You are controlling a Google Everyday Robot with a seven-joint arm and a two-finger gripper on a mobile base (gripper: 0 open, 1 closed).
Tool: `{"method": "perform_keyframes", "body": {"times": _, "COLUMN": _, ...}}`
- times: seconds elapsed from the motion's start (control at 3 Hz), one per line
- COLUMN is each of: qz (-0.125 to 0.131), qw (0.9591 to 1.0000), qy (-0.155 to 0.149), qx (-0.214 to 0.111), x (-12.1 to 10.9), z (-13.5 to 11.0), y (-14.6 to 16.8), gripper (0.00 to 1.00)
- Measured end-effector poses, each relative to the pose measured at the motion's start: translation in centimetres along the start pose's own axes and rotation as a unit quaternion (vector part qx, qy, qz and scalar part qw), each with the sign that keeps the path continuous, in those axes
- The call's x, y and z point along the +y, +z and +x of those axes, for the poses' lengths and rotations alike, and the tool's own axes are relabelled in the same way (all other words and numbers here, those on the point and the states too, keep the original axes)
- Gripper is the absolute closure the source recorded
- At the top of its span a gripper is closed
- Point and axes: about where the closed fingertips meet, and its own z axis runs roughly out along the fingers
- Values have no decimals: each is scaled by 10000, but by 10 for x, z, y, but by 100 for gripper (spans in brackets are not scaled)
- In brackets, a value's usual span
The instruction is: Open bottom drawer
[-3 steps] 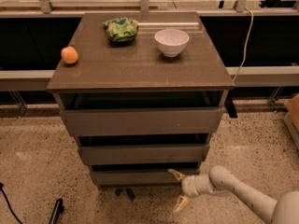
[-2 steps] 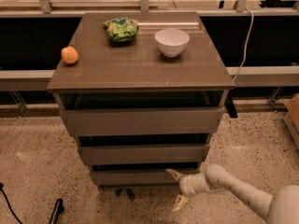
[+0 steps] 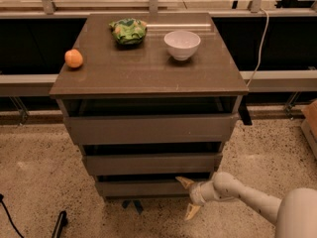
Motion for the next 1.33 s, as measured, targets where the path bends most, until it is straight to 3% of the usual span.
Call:
{"method": "perform_keyframes", "body": {"times": 0.33, "qz": 151, "qw": 9996, "qy": -20, "qx": 221, "x": -3, "z": 21, "y": 3, "gripper": 0}}
{"method": "perform_keyframes", "body": {"times": 0.67, "qz": 316, "qw": 9991, "qy": -161, "qx": 221, "x": -8, "z": 30, "y": 4, "gripper": 0}}
{"method": "perform_keyframes", "body": {"times": 1.33, "qz": 199, "qw": 9970, "qy": -296, "qx": 680, "x": -20, "z": 51, "y": 18, "gripper": 0}}
